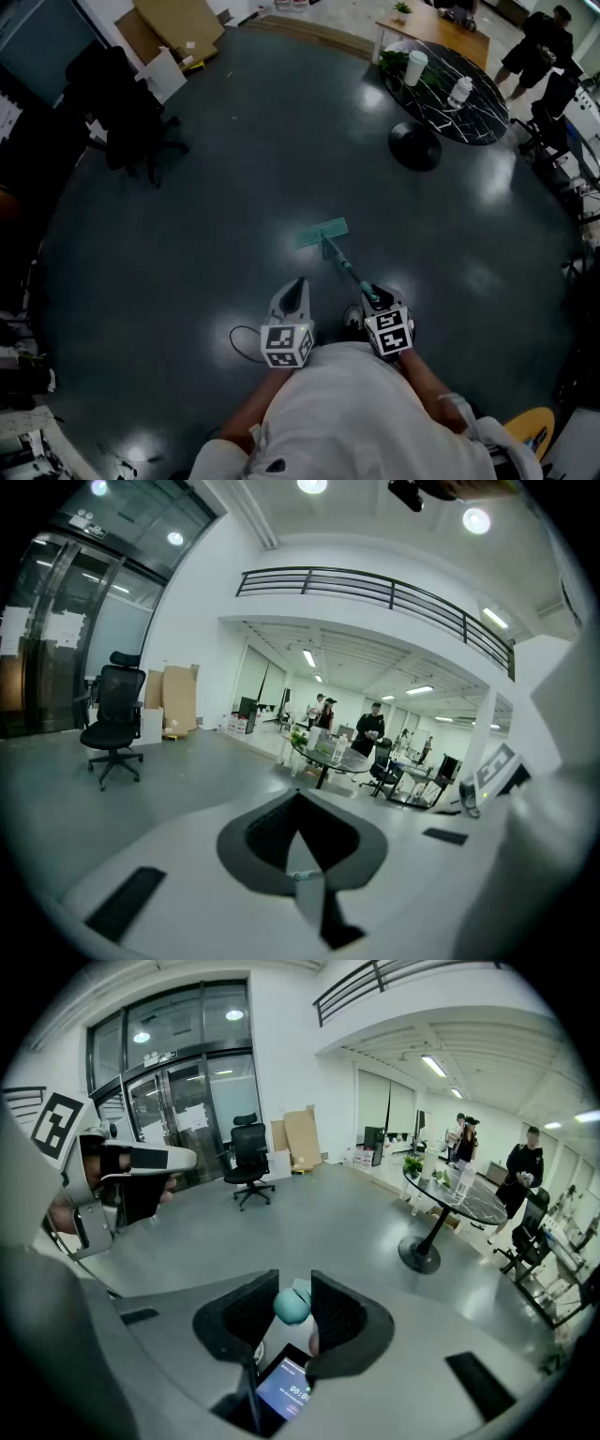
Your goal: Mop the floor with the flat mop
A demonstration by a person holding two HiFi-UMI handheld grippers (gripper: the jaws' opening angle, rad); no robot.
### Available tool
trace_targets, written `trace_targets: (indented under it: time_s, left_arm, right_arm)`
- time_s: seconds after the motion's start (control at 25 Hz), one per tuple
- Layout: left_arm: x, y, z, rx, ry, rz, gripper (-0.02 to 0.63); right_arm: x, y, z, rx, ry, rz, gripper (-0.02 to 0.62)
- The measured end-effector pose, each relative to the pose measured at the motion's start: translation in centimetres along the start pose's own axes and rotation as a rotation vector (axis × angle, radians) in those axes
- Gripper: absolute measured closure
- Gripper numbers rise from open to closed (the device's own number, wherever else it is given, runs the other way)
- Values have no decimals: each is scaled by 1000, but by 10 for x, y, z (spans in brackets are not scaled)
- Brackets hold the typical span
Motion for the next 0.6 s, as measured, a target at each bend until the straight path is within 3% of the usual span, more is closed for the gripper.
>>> trace_targets:
  time_s: [0.6]
  left_arm:
    - [-1,-4,-2,-15,2,15,601]
  right_arm:
    - [6,0,0,-17,5,-28,485]
Point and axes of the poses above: the fingertips, and each gripper's own axes: x backward along the fingers, z to its right, y out of its underside, the point moved 7 cm from there along x, backward along the fingers, and after that the axes turned 5 degrees about x, right-handed, at the moved point
